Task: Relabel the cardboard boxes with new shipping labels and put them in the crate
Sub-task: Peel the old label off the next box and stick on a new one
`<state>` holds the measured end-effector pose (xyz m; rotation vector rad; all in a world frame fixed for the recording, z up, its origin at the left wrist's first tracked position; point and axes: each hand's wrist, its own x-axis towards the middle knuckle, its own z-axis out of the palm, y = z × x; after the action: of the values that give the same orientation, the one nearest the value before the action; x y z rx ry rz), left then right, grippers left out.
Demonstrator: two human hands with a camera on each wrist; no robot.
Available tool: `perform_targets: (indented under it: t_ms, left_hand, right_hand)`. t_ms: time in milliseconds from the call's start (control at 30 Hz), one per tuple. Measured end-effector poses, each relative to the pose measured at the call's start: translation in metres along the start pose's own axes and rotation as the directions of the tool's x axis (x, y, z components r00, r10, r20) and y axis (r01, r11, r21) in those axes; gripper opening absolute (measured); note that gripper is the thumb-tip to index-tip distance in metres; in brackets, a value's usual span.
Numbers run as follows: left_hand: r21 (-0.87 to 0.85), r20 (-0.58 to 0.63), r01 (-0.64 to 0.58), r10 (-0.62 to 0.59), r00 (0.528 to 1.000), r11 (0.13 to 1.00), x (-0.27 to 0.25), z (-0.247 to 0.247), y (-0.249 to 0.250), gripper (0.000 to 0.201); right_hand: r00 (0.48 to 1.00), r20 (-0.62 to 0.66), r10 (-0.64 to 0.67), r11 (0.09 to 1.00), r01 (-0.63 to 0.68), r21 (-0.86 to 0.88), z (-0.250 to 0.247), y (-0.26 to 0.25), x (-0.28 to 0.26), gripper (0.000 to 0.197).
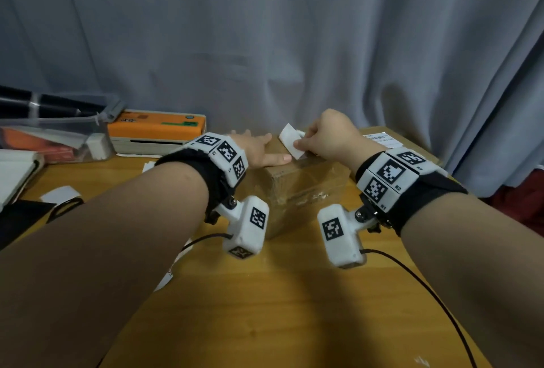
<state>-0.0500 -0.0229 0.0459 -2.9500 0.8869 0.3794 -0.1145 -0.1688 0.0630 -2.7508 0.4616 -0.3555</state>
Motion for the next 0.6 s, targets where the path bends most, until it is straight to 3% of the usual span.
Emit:
perform_targets:
  t_ms: [133,300,600]
  left_hand:
    - [-0.075,0.013,0.020,-0.019,1.000,0.997,0.002,0.001,-0.009,0.086]
    - [-0.172,0.028,0.026,-0.021,0.999,0.985,0.009,0.008,-0.015,0.095]
    - [-0.184,0.042,0.037,-0.030,0.999,0.982,0.014,0.009,-0.015,0.096]
  right_hand:
    - [0.999,-0.029,0.026,1.000,-0.026,-0.012,0.000,0.001,0.003,0.026]
    - [0.999,0.044,0.013,0.982,-0.021,0.186,0.001,0.013,-0.001,0.029]
    - [0.999,0.026,0.033,0.961,-0.039,0.275,0.004,0.020,-0.006,0.029]
